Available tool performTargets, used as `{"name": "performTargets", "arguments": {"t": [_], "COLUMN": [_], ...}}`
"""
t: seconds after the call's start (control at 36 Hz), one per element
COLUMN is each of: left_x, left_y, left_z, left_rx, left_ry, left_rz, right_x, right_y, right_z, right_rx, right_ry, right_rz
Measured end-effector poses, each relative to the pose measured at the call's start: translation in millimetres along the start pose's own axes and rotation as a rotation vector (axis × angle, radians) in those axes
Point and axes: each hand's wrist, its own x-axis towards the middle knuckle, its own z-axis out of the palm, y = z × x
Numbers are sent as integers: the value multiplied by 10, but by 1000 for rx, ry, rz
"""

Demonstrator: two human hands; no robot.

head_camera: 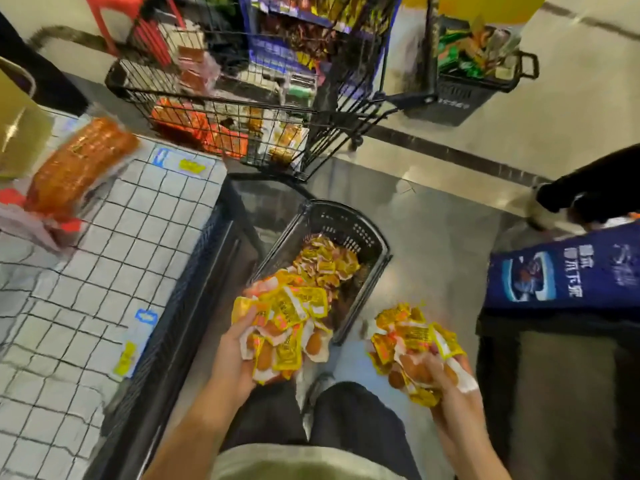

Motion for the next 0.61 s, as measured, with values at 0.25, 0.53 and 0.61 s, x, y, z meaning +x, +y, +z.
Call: {"name": "performTargets", "arguments": {"t": [0.25, 0.53, 0.61], "left_x": [1374, 2915, 3300], "left_y": [140, -381, -566], "left_z": [-55, -477, -588], "left_rx": [297, 581, 661], "left_ry": [152, 202, 216], "left_rz": [96, 150, 186], "right_x": [923, 2183, 2570], "right_y": [567, 1545, 1952], "right_z": [710, 1393, 1572], "right_rx": [-62, -91, -82], "right_ry": [77, 78, 107], "right_rz": [53, 122, 155]}}
